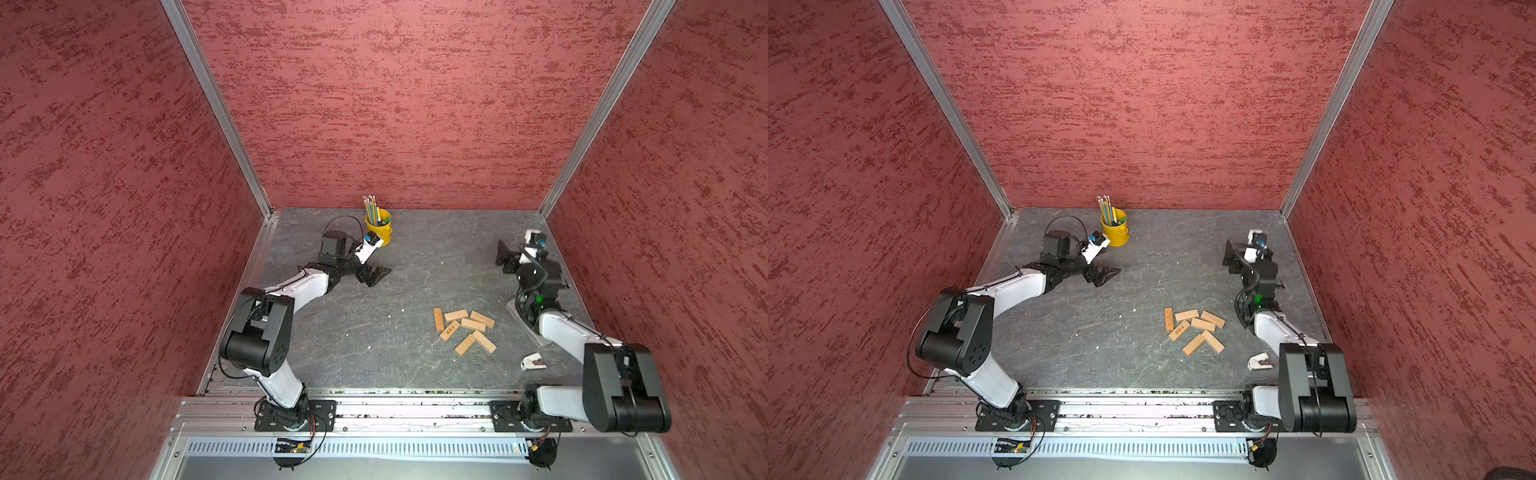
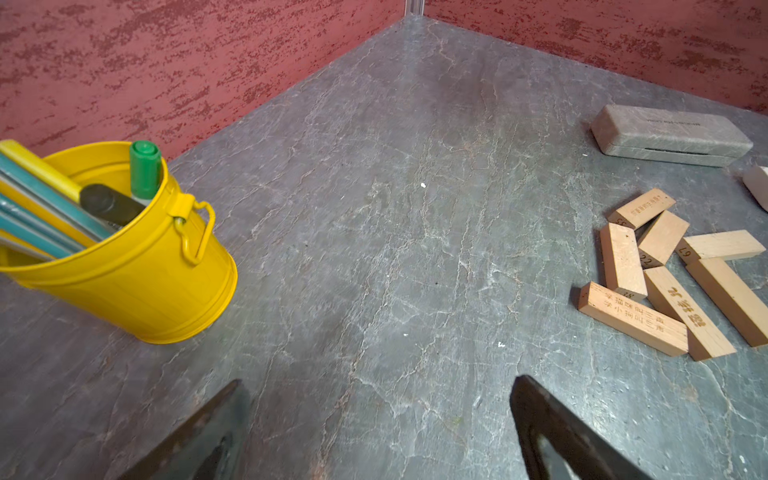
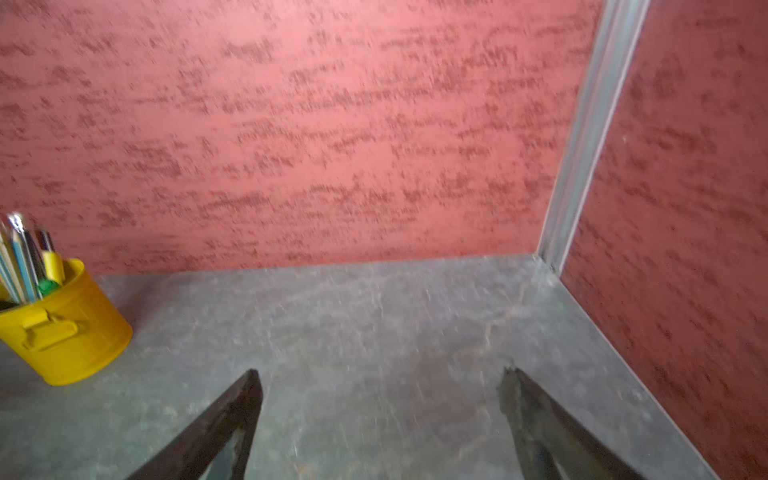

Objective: Assemble the number 8 with building blocks
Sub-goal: Move the building block to the center of the board.

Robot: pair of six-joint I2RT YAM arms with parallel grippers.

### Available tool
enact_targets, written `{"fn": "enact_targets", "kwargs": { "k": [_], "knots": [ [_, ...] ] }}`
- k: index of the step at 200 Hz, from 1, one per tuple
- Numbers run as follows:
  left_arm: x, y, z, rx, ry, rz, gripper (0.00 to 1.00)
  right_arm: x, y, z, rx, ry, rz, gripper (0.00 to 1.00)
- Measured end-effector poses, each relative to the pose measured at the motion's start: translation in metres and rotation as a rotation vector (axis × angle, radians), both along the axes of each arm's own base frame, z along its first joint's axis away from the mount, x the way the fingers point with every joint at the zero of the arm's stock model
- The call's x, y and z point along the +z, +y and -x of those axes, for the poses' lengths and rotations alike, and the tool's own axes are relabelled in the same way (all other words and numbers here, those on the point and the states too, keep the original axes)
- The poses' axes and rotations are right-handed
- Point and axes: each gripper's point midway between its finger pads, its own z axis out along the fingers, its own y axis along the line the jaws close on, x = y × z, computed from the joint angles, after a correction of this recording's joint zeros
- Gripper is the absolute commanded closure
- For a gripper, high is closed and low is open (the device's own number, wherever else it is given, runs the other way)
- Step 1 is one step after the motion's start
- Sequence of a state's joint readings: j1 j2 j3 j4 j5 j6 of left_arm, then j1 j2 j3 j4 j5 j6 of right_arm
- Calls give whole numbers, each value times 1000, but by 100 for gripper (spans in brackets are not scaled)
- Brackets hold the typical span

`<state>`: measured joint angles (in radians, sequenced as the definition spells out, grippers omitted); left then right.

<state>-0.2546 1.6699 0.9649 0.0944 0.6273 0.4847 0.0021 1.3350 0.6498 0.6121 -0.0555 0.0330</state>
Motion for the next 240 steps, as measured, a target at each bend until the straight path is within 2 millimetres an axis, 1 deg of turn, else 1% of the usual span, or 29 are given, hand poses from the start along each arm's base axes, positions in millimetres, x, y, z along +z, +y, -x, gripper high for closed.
{"fn": "enact_targets", "kwargs": {
  "k": [4, 11, 17, 25, 36, 39, 45, 52, 61, 70, 79, 93, 103, 115, 132, 146, 169, 203, 221, 240],
  "knots": [
    [-1, 0, 0, 0, -5, -3, 1, 5, 5, -4, 17, 11, -5, 26],
    [-2, 0, 2, 0, -14, -6, 1, 10, 20, -12, 63, 44, -12, 25],
    [-4, 1, 4, 2, -20, -9, 1, 8, 32, -15, 101, 76, -16, 22],
    [-7, 3, 7, 6, -26, -14, 1, -1, 54, -17, 167, 137, -25, 22],
    [-12, 6, 13, 12, -37, -21, 1, -25, 83, -13, 246, 244, -38, 25],
    [-13, 6, 15, 13, -40, -21, 1, -35, 94, -10, 274, 283, -43, 27],
    [-15, 8, 18, 19, -45, -24, 1, -50, 108, -6, 309, 344, -55, 31],
    [-16, 11, 21, 28, -54, -27, 1, -73, 128, 1, 347, 433, -76, 35],
    [-16, 13, 24, 38, -67, -29, 0, -99, 149, 12, 384, 537, -95, 37],
    [-14, 15, 26, 44, -81, -29, 1, -123, 167, 25, 405, 633, -118, 38],
    [-11, 17, 28, 50, -101, -26, 1, -143, 182, 40, 419, 719, -137, 40],
    [-5, 19, 29, 59, -127, -24, 1, -162, 199, 60, 432, 811, -164, 44],
    [-2, 20, 28, 66, -135, -25, 1, -171, 206, 72, 428, 861, -187, 46],
    [-1, 22, 26, 77, -145, -28, 1, -175, 210, 81, 416, 899, -213, 46],
    [-1, 29, 22, 100, -149, -34, 0, -177, 211, 89, 400, 934, -237, 48],
    [-1, 34, 20, 114, -151, -35, 1, -177, 211, 94, 389, 953, -247, 53],
    [-2, 40, 17, 130, -152, -36, 1, -182, 212, 104, 367, 999, -256, 51],
    [-5, 42, 17, 136, -145, -39, 1, -192, 221, 127, 356, 1078, -237, 51],
    [-5, 42, 17, 137, -143, -41, 1, -198, 221, 137, 336, 1112, -221, 51],
    [-5, 42, 16, 138, -143, -41, 1, -200, 217, 142, 305, 1132, -211, 50]
  ]
}}
